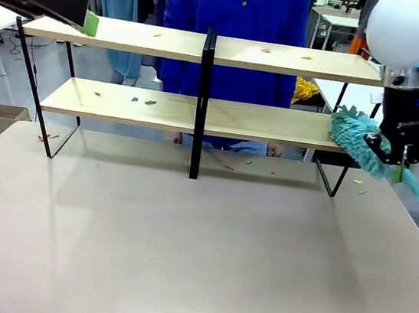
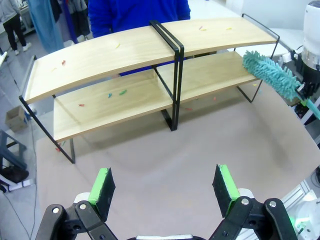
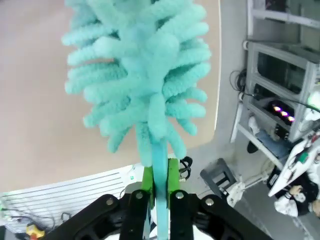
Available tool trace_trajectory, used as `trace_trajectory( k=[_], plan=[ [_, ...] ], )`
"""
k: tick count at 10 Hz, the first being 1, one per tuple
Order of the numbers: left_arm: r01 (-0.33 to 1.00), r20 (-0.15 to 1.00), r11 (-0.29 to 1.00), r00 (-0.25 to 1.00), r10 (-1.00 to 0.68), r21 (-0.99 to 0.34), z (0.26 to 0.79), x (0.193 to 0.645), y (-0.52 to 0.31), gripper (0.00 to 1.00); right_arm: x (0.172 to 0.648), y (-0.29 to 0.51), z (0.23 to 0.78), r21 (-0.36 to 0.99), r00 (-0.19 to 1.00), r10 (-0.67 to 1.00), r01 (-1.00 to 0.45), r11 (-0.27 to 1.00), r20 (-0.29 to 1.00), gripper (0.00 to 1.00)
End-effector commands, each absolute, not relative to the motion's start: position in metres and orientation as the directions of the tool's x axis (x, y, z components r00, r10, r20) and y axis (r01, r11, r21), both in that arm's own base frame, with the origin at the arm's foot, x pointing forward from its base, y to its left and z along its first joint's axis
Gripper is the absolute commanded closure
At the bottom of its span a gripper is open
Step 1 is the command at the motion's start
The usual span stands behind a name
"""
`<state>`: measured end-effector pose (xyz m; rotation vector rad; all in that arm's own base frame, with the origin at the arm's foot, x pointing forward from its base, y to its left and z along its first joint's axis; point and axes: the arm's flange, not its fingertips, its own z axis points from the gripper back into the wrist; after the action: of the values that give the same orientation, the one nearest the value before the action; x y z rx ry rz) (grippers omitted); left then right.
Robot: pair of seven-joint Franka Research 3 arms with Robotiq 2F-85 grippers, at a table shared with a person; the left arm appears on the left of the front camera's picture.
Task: Clean the shelves.
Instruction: Clean a randomly selected level of the Shelf with the Duster.
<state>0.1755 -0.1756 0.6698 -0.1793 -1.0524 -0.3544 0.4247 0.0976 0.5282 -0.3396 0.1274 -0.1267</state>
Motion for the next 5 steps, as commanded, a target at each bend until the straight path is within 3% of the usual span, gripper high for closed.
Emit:
trace_trajectory(
  k=[1, 3, 5],
  plan=[
    [0.373, 0.872, 0.927, 0.443, -0.211, 0.035, 0.669, 0.176, -0.174, 0.0, 0.428, 0.11, 0.538, -0.267, 0.998, -0.03, 0.013, 0.964, -0.057, 0.88],
    [0.373, 0.872, 0.927, 0.443, -0.211, 0.035, 0.669, 0.176, -0.174, 0.0, 0.428, 0.111, 0.538, -0.158, 0.994, 0.077, -0.089, 0.983, -0.076, 0.88],
    [0.373, 0.872, 0.927, 0.443, -0.211, 0.035, 0.669, 0.176, -0.174, 0.0, 0.422, 0.098, 0.547, 0.106, 0.954, 0.294, -0.287, 0.952, -0.06, 0.88]
  ],
)
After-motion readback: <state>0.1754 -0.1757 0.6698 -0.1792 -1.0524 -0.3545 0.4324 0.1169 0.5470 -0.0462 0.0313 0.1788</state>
